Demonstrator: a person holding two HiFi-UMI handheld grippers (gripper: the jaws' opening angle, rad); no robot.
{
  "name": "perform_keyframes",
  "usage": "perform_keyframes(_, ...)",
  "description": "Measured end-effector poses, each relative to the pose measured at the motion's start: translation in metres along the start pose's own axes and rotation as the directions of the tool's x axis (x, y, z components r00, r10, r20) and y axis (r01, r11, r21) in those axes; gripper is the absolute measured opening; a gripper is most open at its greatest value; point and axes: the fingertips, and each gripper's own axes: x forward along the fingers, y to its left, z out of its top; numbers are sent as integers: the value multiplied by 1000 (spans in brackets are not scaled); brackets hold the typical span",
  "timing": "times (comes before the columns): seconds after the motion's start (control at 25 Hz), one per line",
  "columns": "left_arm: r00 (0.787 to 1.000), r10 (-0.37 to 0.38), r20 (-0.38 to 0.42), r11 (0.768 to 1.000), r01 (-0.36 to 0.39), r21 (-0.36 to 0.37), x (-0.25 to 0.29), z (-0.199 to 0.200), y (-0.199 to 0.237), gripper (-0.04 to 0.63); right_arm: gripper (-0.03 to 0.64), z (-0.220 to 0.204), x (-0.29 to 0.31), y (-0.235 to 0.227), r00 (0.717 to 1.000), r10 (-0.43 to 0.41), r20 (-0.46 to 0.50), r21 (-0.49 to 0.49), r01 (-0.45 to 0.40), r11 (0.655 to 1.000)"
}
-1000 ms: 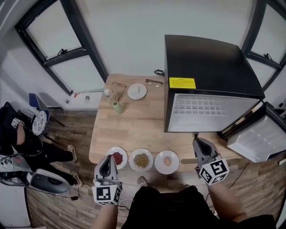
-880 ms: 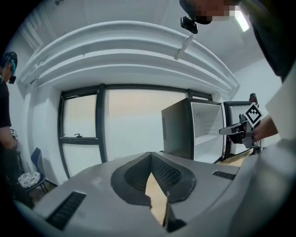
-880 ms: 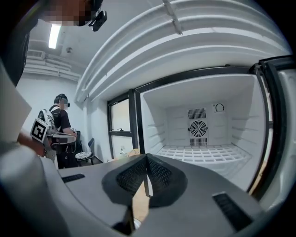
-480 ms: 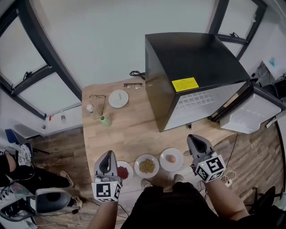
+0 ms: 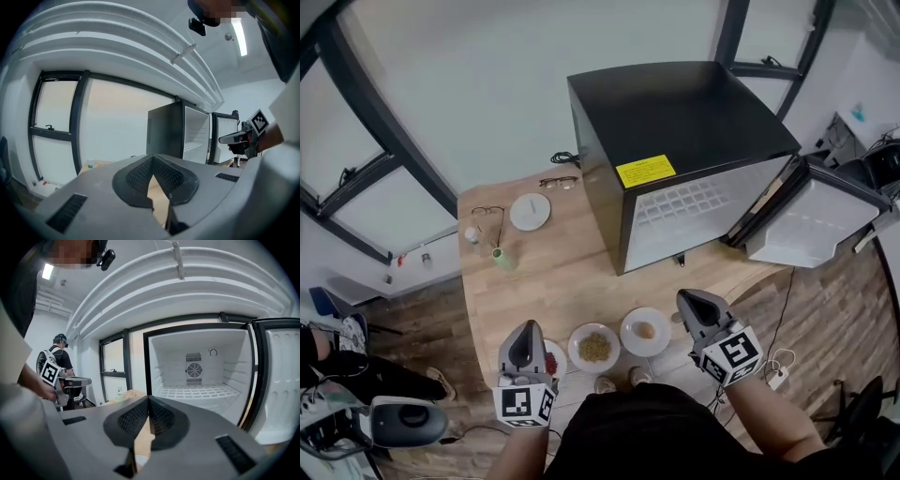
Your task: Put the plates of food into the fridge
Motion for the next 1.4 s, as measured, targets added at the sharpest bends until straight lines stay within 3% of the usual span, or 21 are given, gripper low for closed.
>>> perform_keyframes(0.12, 1000, -26, -4, 1000, 26, 11, -4, -5, -15, 3, 21, -24, -6, -3, 1000, -23, -14, 67, 24, 997)
perform_keyframes(0.28, 997, -76, 1, 994, 76, 78, -2, -4, -35, 3, 21, -64, -10, 0, 997, -53, -58, 144, 61, 988)
perform_keyframes(0.48, 995, -103, -18, 991, 104, 84, 5, -8, -43, 3, 21, -105, -15, 6, 990, -95, -106, 195, 114, 974)
perform_keyframes(0.88, 985, -140, -104, 986, 149, 81, 14, -68, -48, 3, 21, -176, -24, 25, 987, -52, -150, 309, 97, 946)
perform_keyframes(1.0, 979, -162, -121, 982, 172, 73, 15, -79, -54, 3, 21, -194, -31, 27, 987, -80, -138, 372, 127, 920)
perform_keyframes(1.32, 969, -199, -146, 975, 211, 73, 24, -94, -63, 3, 29, -252, -40, 21, 975, -125, -186, 559, 210, 802)
perform_keyframes(1.4, 966, -206, -154, 973, 219, 75, 24, -96, -66, 3, 108, -265, -39, 23, 975, -105, -196, 604, 204, 770)
